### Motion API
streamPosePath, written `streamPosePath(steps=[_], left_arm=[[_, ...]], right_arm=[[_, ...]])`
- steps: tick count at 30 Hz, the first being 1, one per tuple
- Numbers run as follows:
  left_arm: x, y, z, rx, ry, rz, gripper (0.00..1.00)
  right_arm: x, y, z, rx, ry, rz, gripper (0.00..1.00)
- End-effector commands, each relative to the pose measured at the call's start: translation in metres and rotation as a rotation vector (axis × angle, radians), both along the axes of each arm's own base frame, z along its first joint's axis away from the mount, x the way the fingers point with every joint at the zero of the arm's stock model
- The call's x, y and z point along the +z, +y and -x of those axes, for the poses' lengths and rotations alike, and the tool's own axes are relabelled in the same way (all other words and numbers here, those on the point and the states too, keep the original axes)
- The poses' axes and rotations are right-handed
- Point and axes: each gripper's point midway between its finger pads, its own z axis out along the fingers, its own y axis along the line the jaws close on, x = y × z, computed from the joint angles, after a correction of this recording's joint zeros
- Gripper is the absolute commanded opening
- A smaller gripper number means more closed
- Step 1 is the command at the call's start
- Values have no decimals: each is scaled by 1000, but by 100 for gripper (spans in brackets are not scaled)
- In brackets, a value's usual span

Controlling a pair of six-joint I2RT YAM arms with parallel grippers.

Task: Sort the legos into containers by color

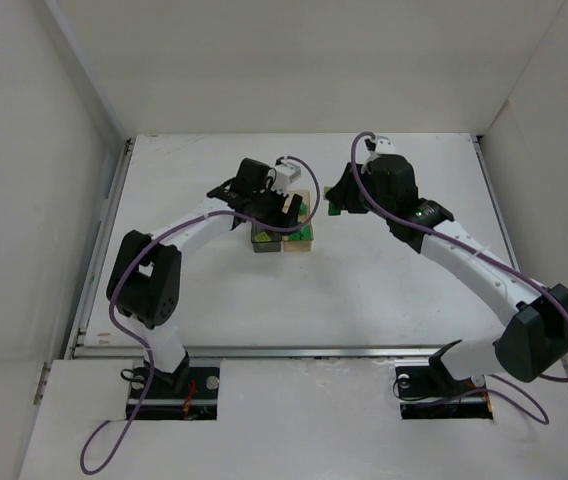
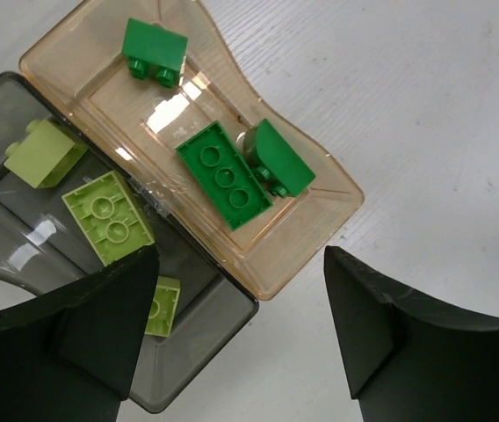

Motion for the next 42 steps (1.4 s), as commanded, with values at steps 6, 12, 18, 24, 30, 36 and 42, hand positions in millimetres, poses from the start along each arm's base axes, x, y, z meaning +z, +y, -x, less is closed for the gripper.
streamPosePath(steps=[6,12,18,24,30,36,42], left_arm=[[120,-20,30,-346,-261,223,63],[149,-20,66,-720,-511,278,66],[176,-35,66,-808,-627,306,86],[184,-49,78,-863,-658,300,91],[206,-41,65,-638,-807,213,91],[221,-10,55,-482,-1120,86,87],[234,-3,54,-501,-1271,4,70]], right_arm=[[50,16,32,368,-272,105,0],[49,23,57,642,-501,248,0],[52,34,70,810,-649,296,0],[66,50,75,879,-665,210,0],[77,64,69,844,-498,43,0],[99,65,47,696,-291,-154,0],[97,71,41,666,-118,-292,0]])
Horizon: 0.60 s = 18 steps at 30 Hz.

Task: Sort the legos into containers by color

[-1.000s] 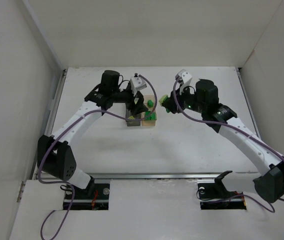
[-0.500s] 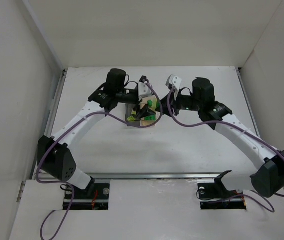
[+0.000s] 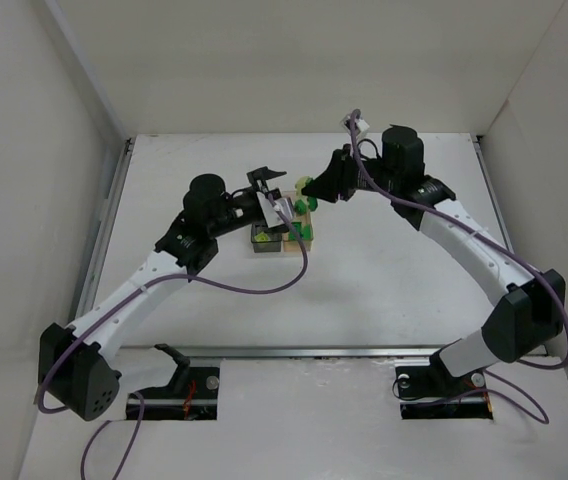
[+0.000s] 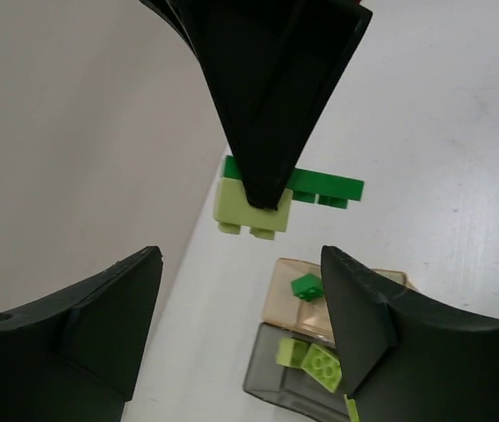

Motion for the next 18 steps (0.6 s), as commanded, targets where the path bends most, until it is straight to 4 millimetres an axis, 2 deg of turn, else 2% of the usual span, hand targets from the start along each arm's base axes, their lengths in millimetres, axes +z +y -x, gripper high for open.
streamPosePath(steps=[1,5,6,7,8,11,15,16,17,18], left_arm=[[38,3,-9,24,-216,22,68],[41,-6,-14,3,-251,9,67],[41,-6,-18,12,-250,7,67],[30,-7,-21,18,-216,-26,67],[30,-10,-26,16,-198,-38,67],[20,-15,-22,-35,-157,-84,67],[28,-19,-19,-62,-184,-65,66],[27,-19,-18,-60,-161,-54,63],[29,-20,-19,-59,-170,-48,54],[30,-21,-20,-58,-159,-41,50]], right_arm=[[32,8,5,15,79,-111,0],[16,9,6,1,174,-115,0],[20,9,10,12,167,-120,0],[20,9,10,10,177,-124,0],[16,9,10,10,185,-120,0],[19,3,12,-25,169,-122,0],[15,3,14,-13,171,-116,0],[16,4,16,-2,172,-117,0],[16,4,16,-2,172,-117,0],[12,3,17,-3,180,-113,0]])
